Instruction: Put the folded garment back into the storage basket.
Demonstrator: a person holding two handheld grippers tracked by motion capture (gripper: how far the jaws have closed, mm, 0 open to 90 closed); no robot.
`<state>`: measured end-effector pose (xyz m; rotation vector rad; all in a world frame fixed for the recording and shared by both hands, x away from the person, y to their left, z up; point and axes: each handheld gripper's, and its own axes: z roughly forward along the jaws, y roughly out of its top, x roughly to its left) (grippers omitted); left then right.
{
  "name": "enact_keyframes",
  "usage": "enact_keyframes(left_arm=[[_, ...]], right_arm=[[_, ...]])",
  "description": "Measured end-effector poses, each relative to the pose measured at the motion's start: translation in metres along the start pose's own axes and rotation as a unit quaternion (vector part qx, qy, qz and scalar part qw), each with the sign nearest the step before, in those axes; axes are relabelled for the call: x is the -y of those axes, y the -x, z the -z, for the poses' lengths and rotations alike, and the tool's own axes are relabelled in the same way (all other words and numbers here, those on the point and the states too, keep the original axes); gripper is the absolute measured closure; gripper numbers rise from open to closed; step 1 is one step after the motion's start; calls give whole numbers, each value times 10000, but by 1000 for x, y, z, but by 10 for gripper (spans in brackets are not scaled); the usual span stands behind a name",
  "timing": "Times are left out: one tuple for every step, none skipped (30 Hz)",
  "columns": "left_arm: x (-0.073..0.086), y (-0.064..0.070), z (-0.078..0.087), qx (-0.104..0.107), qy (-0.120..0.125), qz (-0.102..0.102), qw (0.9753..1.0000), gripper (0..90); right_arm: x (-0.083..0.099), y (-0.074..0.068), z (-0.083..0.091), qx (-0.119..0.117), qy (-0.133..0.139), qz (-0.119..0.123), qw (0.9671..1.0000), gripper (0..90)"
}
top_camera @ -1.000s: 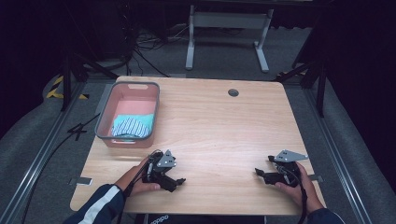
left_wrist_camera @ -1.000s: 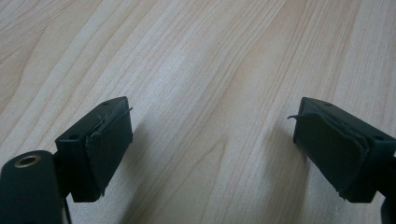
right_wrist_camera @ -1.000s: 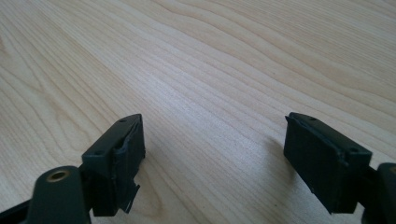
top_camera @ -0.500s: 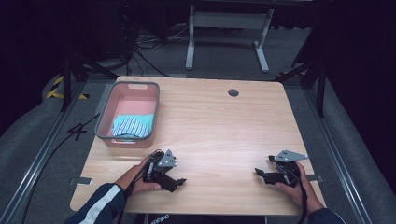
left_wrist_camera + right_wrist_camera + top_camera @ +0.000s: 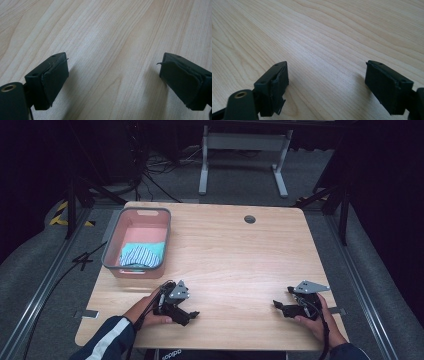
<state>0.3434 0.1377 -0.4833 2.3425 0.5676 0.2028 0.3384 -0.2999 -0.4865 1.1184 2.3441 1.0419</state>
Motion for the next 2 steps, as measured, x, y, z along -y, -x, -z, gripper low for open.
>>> enact_keyframes(left_arm=[[0,0,0,5,0,11,10000,84],[0,0,0,5,0,11,10000,81]], right_arm=[[0,0,0,3,0,2,10000,193],[0,0,0,3,0,2,10000,193]])
